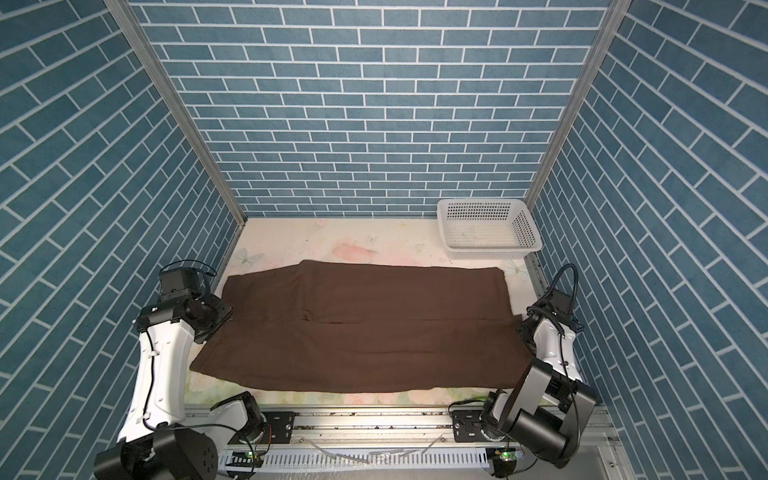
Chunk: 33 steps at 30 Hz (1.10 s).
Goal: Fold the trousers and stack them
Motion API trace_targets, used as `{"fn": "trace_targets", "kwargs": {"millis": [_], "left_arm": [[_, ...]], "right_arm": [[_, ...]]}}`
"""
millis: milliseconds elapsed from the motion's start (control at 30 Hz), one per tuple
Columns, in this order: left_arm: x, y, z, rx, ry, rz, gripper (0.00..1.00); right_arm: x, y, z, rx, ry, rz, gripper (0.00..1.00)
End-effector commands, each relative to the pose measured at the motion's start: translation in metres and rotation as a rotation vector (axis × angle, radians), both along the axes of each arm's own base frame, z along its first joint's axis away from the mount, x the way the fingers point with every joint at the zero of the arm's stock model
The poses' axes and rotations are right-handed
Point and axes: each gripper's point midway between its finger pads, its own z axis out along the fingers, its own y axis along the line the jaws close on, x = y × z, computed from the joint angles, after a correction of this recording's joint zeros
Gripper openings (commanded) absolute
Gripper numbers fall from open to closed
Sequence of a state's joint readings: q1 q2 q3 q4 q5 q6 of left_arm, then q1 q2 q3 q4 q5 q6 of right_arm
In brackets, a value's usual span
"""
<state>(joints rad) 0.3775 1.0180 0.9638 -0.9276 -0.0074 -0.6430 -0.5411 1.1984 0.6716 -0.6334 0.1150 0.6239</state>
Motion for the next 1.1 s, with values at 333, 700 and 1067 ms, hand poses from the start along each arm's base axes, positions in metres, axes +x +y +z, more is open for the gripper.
{"fn": "trace_targets", "kwargs": {"millis": [333,700,1067], "left_arm": [[0.001,-0.009,-0.043,-0.074,0.069,-0.039,0.45],[-0.008,-0.01,-0.044,-0.084,0.092,-0.03,0.49],[-0.046,-0.001,-0.068,-0.234,0.169,0.111,0.64]], "right_arm": [[-0.096,0.009,-0.022,0.161,0.144,-0.364,0.71],[-0.082,0.01,-0.051,0.236,0.052,-0.412,0.54],[-0.068,0.017,-0.052,0.329,-0.043,-0.415,0.0]]}}
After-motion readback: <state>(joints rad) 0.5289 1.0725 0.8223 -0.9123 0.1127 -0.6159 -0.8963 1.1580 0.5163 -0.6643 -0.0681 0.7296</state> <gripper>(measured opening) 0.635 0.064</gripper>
